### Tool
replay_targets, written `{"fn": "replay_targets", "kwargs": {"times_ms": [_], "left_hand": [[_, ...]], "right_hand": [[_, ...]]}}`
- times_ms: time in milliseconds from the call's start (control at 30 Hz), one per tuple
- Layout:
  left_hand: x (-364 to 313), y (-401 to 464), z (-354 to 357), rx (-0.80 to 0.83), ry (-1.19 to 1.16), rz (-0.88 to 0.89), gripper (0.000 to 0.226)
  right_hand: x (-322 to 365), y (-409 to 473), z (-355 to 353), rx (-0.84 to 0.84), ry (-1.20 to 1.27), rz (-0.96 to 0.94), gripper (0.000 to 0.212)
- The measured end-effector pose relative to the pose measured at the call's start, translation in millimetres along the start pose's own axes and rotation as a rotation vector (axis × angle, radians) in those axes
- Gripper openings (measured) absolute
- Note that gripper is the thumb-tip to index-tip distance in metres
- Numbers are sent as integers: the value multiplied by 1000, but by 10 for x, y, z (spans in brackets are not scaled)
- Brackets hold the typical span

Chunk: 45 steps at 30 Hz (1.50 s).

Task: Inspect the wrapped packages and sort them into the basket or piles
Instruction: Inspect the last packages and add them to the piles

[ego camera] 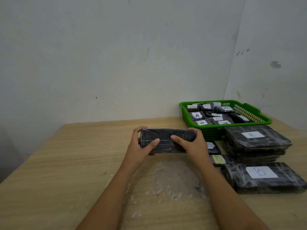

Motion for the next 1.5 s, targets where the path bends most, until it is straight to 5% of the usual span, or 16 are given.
{"fn": "replay_targets", "kwargs": {"times_ms": [167, 333, 533, 733, 1000, 1367, 1500], "left_hand": [[8, 32, -71, -72, -29, -12, 28], [33, 32, -72, -63, -51, -41, 28], [188, 42, -114, 141, -52, -141, 112], [188, 55, -185, 19, -111, -181, 85], [273, 83, -321, -157, -111, -261, 63], [225, 93, -291, -166, -118, -196, 55], [295, 99, -306, -175, -17, -176, 72]], "right_hand": [[-15, 29, 29, 58, -1, 3, 74], [-50, 76, 10, 22, -12, 0, 56], [-134, 144, -20, 27, -43, 61, 66], [-164, 163, 72, 223, 120, 185, 50], [16, 8, 104, 354, 146, 69, 72], [5, 63, 67, 296, 236, 68, 64], [7, 26, 92, 293, 189, 50, 74]]}}
Point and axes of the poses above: each hand's wrist, its own y-axis towards the middle knuckle, its own z-axis out of the palm, x = y × z, the point moved 7 cm from there along y, towards the middle knuckle, and after that the axes turned 10 degrees about z, right-handed, at the moved point
